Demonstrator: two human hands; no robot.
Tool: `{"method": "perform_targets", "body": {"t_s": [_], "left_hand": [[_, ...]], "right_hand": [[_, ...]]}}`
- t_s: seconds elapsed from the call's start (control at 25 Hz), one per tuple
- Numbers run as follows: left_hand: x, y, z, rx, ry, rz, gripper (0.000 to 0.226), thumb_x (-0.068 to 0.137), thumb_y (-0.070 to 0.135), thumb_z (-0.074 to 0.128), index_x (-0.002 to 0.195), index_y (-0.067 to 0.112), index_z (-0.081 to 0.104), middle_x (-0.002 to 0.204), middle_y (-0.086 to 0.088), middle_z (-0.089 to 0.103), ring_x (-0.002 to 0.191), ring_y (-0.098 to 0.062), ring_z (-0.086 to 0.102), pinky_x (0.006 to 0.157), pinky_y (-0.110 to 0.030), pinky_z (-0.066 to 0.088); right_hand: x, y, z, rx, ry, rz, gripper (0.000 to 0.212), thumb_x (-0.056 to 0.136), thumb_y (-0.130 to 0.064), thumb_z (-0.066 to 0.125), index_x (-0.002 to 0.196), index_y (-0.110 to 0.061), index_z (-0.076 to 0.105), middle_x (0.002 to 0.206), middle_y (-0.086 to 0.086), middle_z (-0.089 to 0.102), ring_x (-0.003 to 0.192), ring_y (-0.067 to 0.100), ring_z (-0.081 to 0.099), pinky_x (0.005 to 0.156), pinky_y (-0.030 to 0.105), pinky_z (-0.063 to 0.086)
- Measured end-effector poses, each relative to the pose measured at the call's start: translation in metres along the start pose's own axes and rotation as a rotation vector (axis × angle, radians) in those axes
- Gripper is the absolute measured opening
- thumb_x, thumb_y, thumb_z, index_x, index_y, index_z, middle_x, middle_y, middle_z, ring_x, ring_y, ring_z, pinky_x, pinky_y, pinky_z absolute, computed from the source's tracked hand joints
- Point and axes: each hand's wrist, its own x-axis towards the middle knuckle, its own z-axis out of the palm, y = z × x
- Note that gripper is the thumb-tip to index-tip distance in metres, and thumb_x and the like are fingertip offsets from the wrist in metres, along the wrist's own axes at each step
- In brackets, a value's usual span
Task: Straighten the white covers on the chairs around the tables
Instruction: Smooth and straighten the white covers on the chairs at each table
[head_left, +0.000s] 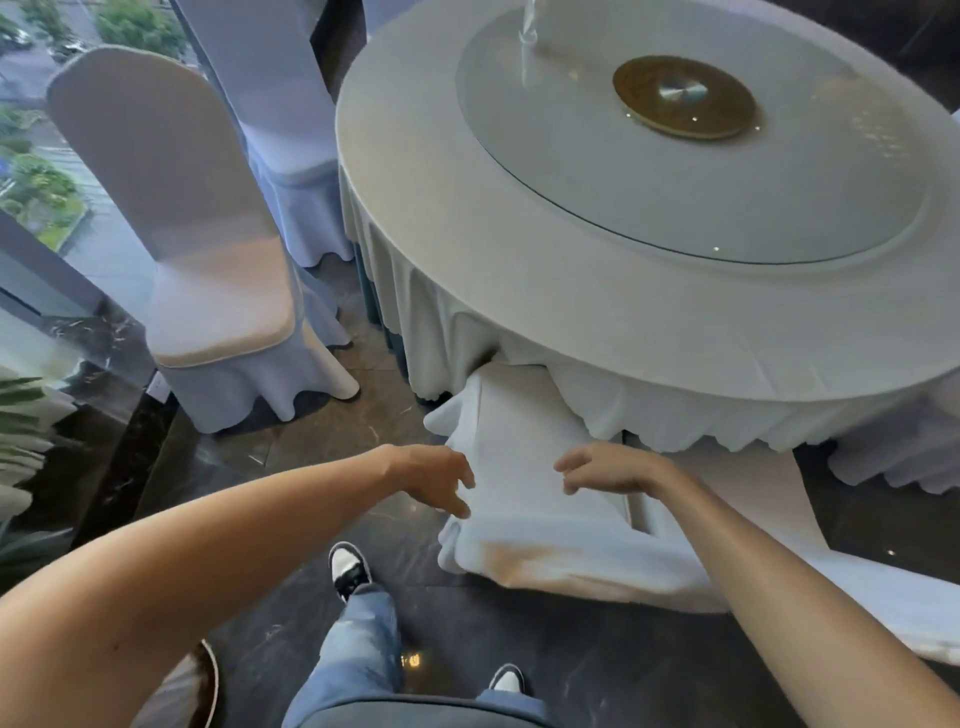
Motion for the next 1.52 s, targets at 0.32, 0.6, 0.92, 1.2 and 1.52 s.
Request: {"method": "perform_targets", "body": {"t_s": [0.32,0.6,0.92,1.2,1.52], "left_hand": [[-0.021,-0.241,-0.111,-0.098,0.355,-0.139,0.038,0.092,0.019,0.063,0.129,0.023,0.059,0.127,-0.003,0.062,0.117,-0.026,0.059,0.098,-0.041,0.05],[-0.065,-0.414,-0.203,0.075,0.611,-0.216,0.057,0.085,0.037,0.061,0.14,0.027,0.047,0.135,0.0,0.053,0.126,-0.024,0.047,0.102,-0.045,0.037],[-0.076,-0.58,-0.282,-0.064,0.735,-0.438,0.066,0.089,0.05,0.059,0.147,0.023,0.043,0.144,-0.003,0.052,0.127,-0.027,0.051,0.104,-0.041,0.041],[-0.093,-0.7,-0.362,-0.133,0.798,-0.591,0.065,0.09,0.049,0.058,0.147,0.022,0.042,0.144,-0.003,0.052,0.127,-0.025,0.052,0.1,-0.038,0.045],[-0.083,-0.822,-0.431,-0.002,0.817,-0.565,0.071,0.085,0.042,0.064,0.148,0.02,0.039,0.148,-0.012,0.042,0.136,-0.033,0.04,0.106,-0.043,0.039]], "right_hand": [[0.136,-0.208,-0.053,-0.238,0.096,-0.018,0.071,0.08,-0.032,0.062,0.147,-0.022,0.042,0.154,0.001,0.04,0.138,0.019,0.041,0.109,0.034,0.037],[0.233,-0.406,-0.114,-0.344,0.24,-0.221,0.072,0.091,-0.027,0.057,0.155,-0.015,0.026,0.159,0.009,0.029,0.144,0.025,0.032,0.112,0.034,0.031],[0.386,-0.587,-0.188,-0.43,0.332,-0.405,0.072,0.088,-0.04,0.058,0.15,-0.014,0.034,0.154,0.013,0.034,0.142,0.03,0.033,0.112,0.047,0.034],[0.482,-0.705,-0.257,-0.372,0.286,-0.488,0.078,0.083,-0.044,0.057,0.15,-0.014,0.029,0.152,0.012,0.033,0.139,0.034,0.035,0.109,0.048,0.038],[0.568,-0.802,-0.286,-0.17,0.274,-0.478,0.094,0.072,-0.055,0.054,0.152,-0.018,0.023,0.156,0.01,0.031,0.141,0.025,0.034,0.112,0.044,0.035]]}}
